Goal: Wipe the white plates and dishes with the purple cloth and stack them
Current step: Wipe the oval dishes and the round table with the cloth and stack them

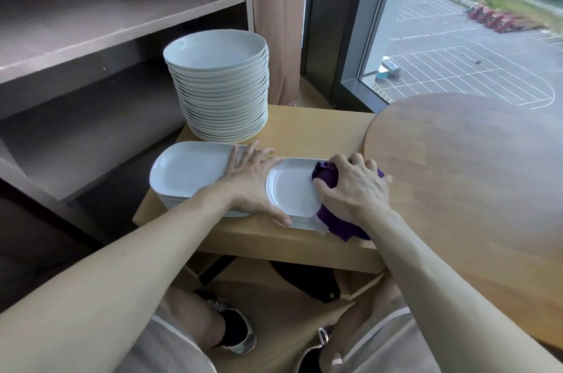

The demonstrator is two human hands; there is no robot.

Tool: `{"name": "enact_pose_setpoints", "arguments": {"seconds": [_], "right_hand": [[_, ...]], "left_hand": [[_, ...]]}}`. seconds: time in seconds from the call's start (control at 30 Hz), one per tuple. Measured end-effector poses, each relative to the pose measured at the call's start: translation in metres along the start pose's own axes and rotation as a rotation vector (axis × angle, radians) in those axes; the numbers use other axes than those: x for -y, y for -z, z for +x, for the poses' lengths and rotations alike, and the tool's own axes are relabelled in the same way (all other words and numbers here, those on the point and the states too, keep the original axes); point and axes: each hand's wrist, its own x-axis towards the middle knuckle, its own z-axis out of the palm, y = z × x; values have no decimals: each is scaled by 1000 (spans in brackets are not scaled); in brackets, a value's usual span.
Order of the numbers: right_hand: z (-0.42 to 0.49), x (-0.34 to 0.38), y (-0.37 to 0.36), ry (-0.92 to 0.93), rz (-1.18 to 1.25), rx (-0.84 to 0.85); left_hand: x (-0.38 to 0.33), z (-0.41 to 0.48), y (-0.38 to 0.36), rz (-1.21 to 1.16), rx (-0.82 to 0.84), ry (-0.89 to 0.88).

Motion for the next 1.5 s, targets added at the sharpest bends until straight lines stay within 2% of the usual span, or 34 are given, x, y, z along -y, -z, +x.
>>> {"name": "enact_pose_setpoints", "arguments": {"seconds": [0.3,0.5,0.6,0.7,0.93,1.1,1.27,1.5], "right_hand": [[16,31,-9,139,14,25],[12,65,-10,328,98,139],[7,62,-3,376,114,242],[1,54,1,401,114,277],[-14,5,9,345,-10,158],[-19,-34,12,279,-125,-12],[-4,-23,3,114,-79,-50],[13,3,-9,137,-121,-75]], "left_hand": [[1,1,-2,-26,-18,0],[1,3,-4,-88,-33,-6],[2,2,-5,-103,-36,0],[0,3,-5,-70,-36,13],[-1,0,-1,-37,-43,12],[-3,0,2,-19,-32,17],[-2,-1,2,-22,-22,19],[-1,2,-1,-11,-19,18]]}}
